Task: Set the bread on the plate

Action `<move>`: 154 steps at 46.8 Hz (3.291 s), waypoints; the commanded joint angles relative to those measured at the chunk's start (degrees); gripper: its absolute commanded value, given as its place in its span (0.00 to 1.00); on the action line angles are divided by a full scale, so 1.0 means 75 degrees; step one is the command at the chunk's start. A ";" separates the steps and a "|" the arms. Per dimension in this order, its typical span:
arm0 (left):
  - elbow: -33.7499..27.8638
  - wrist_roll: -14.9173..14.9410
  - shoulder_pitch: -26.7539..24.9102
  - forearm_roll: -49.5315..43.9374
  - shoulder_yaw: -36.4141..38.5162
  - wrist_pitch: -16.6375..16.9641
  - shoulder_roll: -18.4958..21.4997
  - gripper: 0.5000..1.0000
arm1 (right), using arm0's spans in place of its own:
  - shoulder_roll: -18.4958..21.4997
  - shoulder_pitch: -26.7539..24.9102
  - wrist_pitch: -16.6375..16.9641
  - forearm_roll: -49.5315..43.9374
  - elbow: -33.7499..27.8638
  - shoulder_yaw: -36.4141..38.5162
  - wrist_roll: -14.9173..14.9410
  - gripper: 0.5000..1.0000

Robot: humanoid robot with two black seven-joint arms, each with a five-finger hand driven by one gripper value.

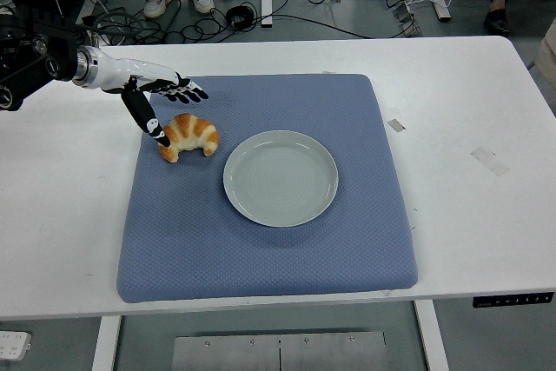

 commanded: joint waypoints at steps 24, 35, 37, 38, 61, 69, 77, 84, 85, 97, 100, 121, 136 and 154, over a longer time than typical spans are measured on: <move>0.0012 -0.0028 0.0646 -0.0111 -0.0193 0.0806 -0.0073 0.85 | 0.0000 -0.0001 -0.0011 0.0000 -0.0012 -0.0017 0.0001 1.00; 0.0013 -0.0039 0.0787 -0.0111 -0.0205 0.0970 -0.0167 0.80 | 0.0000 -0.0001 -0.0011 0.0000 -0.0012 -0.0017 0.0001 1.00; 0.0013 -0.0051 0.0787 -0.0123 -0.0205 0.0982 -0.0167 0.76 | 0.0000 -0.0001 0.0000 0.0000 -0.0012 -0.0017 0.0001 1.00; 0.0013 -0.0051 0.0787 -0.0123 -0.0205 0.0982 -0.0167 0.74 | 0.0000 -0.0001 0.0000 0.0000 -0.0012 -0.0017 0.0001 1.00; 0.0013 -0.0051 0.0775 -0.0123 -0.0416 0.0982 -0.0167 0.38 | 0.0000 -0.0001 -0.0011 0.0000 -0.0023 -0.0017 0.0001 1.00; 0.0013 -0.0063 0.0775 -0.0123 -0.0474 0.0982 -0.0155 0.38 | 0.0000 -0.0001 -0.0011 0.0000 -0.0023 -0.0017 -0.0011 1.00; 0.0013 -0.0063 0.0646 -0.0123 -0.0603 0.0959 -0.0132 0.38 | 0.0000 -0.0001 -0.0011 0.0000 -0.0023 -0.0017 0.0001 1.00; 0.0013 -0.0063 0.0377 -0.0123 -0.0872 0.0877 -0.0120 0.38 | 0.0000 0.0011 -0.0011 0.0000 -0.0023 -0.0017 -0.0011 1.00; 0.0013 -0.0063 0.0342 -0.0123 -0.0919 0.0853 -0.0120 0.38 | 0.0000 -0.0001 -0.0011 0.0000 -0.0012 -0.0017 0.0001 1.00; -0.0034 -0.0063 0.0130 -0.0123 -0.1376 0.0514 -0.0459 0.38 | 0.0000 -0.0001 -0.0011 0.0000 -0.0012 -0.0017 0.0001 1.00; -0.0198 -0.0063 0.0084 -0.0123 -0.1575 0.0280 -0.0530 0.38 | 0.0000 -0.0001 -0.0011 0.0000 -0.0023 -0.0017 0.0001 1.00; -0.1452 -0.0051 -0.0233 -0.0099 -0.1729 0.0115 -0.0577 0.40 | 0.0000 -0.0001 -0.0011 0.0000 -0.0023 -0.0017 -0.0011 1.00; -0.1628 -0.0051 0.0130 0.0030 -0.1658 0.0138 -0.0682 0.41 | 0.0000 -0.0001 -0.0011 0.0000 -0.0023 -0.0017 0.0001 1.00; -0.1605 -0.0051 0.0435 0.0018 -0.1670 0.0267 -0.0718 0.48 | 0.0000 -0.0013 -0.0011 0.0000 -0.0023 -0.0017 0.0001 1.00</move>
